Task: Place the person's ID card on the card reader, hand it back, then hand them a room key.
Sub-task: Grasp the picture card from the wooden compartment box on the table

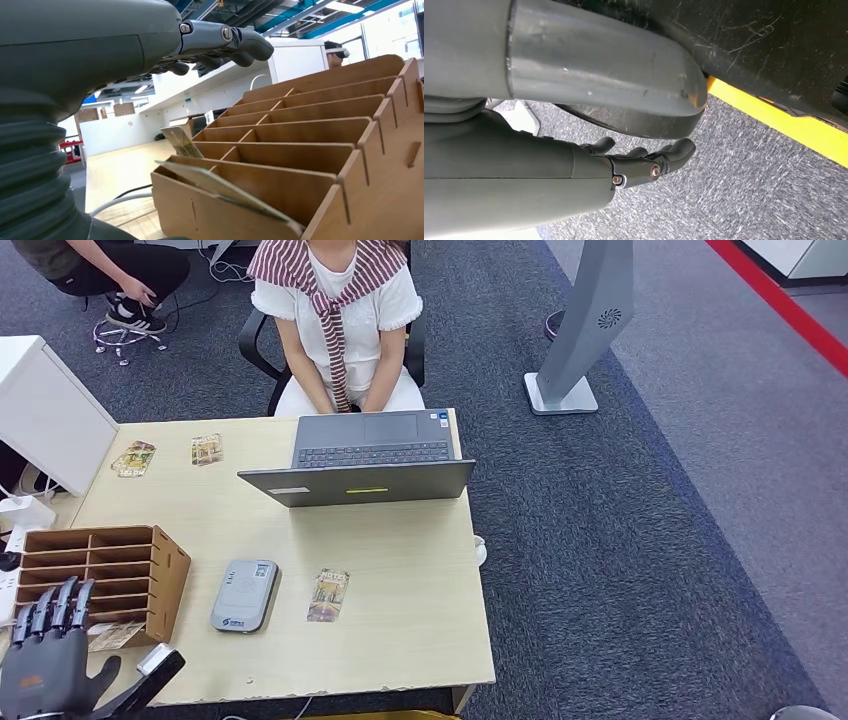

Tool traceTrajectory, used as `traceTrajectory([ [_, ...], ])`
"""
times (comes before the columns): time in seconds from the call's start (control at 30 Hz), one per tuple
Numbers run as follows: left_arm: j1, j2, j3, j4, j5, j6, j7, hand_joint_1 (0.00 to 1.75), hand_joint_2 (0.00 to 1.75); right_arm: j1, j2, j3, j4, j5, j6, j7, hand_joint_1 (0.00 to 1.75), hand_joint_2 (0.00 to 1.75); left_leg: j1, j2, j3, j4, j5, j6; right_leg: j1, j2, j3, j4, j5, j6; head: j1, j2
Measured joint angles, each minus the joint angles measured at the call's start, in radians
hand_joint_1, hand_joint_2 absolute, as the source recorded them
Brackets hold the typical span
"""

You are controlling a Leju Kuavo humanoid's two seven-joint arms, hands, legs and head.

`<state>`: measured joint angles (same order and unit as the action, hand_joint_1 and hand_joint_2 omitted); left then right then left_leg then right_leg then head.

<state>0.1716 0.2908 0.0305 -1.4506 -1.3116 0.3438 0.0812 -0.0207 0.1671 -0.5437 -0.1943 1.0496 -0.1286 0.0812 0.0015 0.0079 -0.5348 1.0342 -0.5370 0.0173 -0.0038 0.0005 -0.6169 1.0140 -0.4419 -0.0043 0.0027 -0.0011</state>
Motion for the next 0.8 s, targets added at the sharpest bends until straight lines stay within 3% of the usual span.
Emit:
traceTrajectory([
  [0.8,-0.009,-0.005,-0.001,0.0,0.006,0.002,0.0,0.0,1.75,-0.002,0.0,0.0,0.0,0.01,0.0,0.0,0.0,0.0,0.0,0.0,0.0,0.0,0.0,0.0,0.0,0.0,0.0,0.0,0.0,0.0,0.0,0.0],
])
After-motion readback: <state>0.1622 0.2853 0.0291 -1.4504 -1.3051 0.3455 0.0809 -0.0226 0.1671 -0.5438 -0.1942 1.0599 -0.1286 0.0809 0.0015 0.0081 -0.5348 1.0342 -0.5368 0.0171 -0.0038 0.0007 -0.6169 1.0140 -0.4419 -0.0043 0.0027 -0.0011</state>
